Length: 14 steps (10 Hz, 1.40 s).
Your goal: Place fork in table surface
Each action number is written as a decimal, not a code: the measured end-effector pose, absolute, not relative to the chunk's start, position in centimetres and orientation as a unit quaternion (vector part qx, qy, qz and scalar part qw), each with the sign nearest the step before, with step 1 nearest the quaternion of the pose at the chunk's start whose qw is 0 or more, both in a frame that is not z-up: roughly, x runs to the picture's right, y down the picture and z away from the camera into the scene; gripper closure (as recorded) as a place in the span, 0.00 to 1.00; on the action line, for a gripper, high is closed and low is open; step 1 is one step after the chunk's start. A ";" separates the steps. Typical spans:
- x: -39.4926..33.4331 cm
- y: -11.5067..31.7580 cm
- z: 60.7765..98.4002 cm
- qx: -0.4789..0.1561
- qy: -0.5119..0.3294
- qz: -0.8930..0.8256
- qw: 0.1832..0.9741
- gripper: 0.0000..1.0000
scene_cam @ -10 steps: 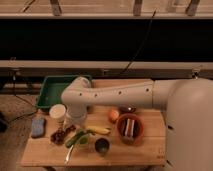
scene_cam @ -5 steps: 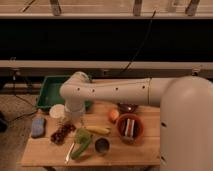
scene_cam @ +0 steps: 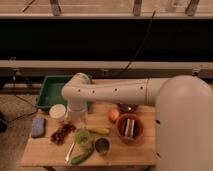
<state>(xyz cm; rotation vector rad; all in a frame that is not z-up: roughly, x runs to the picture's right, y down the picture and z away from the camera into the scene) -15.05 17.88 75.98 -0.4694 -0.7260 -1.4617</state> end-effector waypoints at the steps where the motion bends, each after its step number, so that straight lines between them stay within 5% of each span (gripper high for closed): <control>1: -15.0 18.1 76.8 -0.211 -0.318 -0.646 0.661 0.36; 7: -14.0 20.4 80.3 -0.244 -0.318 -0.639 0.656 0.36; 14: -13.6 20.5 80.2 -0.253 -0.324 -0.638 0.652 0.36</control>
